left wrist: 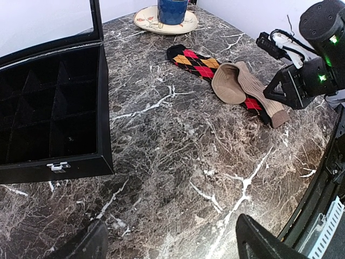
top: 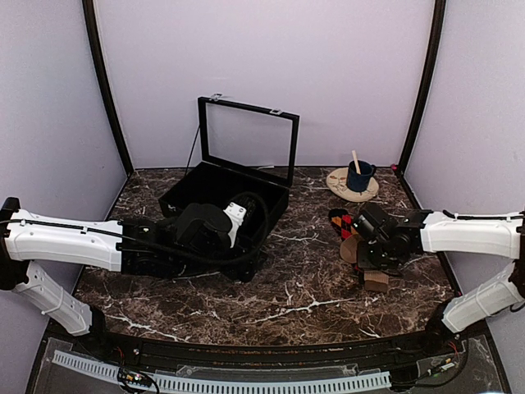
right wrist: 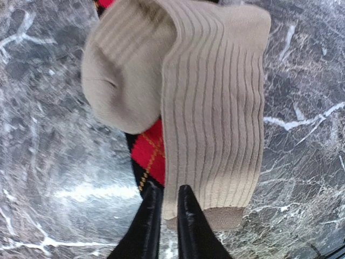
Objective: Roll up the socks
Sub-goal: Pick up the sock from the center of the board.
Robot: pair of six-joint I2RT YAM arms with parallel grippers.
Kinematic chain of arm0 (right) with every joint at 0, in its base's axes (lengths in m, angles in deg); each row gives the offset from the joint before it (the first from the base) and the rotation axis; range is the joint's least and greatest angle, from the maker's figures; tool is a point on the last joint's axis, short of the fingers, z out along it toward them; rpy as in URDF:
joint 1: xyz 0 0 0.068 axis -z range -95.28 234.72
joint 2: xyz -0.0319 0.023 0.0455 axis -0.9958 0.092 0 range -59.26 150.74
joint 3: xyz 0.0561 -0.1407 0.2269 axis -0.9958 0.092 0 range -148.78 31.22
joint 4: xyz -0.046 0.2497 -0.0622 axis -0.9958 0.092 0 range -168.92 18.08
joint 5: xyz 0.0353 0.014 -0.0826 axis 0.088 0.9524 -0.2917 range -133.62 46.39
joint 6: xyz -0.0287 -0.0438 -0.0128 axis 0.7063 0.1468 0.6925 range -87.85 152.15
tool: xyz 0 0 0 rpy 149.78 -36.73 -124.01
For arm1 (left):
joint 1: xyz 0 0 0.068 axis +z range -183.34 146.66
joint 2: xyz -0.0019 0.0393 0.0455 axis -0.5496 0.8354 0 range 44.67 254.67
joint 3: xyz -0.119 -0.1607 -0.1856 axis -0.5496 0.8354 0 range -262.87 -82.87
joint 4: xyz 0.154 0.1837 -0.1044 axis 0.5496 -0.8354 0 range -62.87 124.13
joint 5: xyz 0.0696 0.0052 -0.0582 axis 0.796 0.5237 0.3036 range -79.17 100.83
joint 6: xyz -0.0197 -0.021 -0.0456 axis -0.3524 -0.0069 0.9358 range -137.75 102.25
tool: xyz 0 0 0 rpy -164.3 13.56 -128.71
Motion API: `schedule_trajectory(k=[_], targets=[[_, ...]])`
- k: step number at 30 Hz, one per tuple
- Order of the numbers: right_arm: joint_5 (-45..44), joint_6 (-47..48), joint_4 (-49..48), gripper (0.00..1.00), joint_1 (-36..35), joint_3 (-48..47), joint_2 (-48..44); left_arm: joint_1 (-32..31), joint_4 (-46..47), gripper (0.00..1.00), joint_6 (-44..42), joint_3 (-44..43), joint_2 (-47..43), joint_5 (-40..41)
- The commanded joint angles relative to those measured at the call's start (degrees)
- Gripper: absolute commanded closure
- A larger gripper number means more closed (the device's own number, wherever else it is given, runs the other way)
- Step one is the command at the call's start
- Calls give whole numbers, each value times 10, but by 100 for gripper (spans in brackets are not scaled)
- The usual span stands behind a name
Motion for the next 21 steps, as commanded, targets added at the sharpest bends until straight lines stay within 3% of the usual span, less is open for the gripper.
schedule_trajectory(k=[1,6,13,21], targets=[[-32,0,34,91,-17,-32,-9,-4,10,16,-8,9,-15,14],[-39,-2,48,97,-26,-40,-8,-4,12,16,-4,19,-28,19],[-22,-10,44,69,-28,-17,13,-4,17,16,6,38,-40,13],[-15,-9,20,65,-27,4,37,-4,18,16,3,41,-38,13]])
